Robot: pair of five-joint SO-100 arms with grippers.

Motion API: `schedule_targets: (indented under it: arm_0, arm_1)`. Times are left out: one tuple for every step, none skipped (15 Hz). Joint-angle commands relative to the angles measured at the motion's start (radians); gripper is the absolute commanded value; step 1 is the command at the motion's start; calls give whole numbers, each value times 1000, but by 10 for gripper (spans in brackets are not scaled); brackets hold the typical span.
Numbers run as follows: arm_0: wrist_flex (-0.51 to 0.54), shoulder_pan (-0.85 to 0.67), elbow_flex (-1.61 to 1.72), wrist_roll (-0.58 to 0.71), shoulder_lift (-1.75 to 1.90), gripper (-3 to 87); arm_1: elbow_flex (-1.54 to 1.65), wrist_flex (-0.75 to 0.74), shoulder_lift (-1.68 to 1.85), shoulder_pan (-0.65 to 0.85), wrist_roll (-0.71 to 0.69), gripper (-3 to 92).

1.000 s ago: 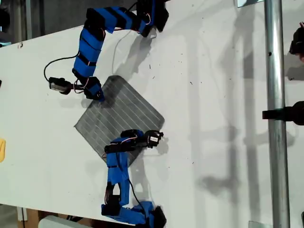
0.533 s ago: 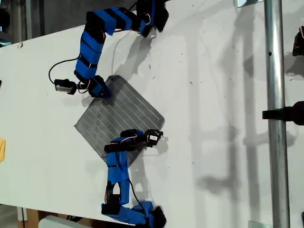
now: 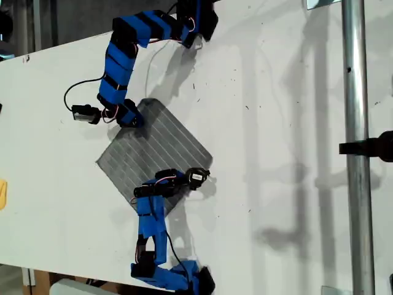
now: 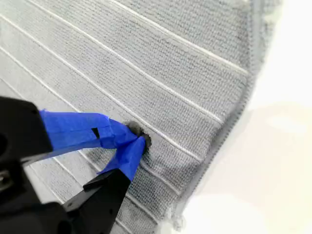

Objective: Grasp corners of a towel and fold twice.

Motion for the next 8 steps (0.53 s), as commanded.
schedule_targets:
  arm_0:
    - [18, 64, 91, -25, 94, -29]
    - [-21, 84, 202, -46, 161, -29]
    - [-77, 103, 333, -64, 241, -29]
    - [-106, 121, 436, -89, 308, -29]
    - [-127, 138, 518, -112, 365, -29]
    - [-158, 155, 586, -121, 414, -29]
    - [-158, 176, 621, -137, 454, -28]
    - [-141, 198, 623, -127, 494, -28]
  arm_1:
    - [100, 25, 117, -121, 46, -3]
    - [146, 31, 164, -169, 71, -3]
    - [187, 34, 204, -215, 100, -3]
    - [222, 35, 235, -262, 133, -3]
    - [238, 38, 247, -308, 164, -3]
    - [242, 41, 253, -348, 195, -3]
    - [242, 48, 258, -368, 213, -3]
    - [242, 67, 284, -362, 213, -3]
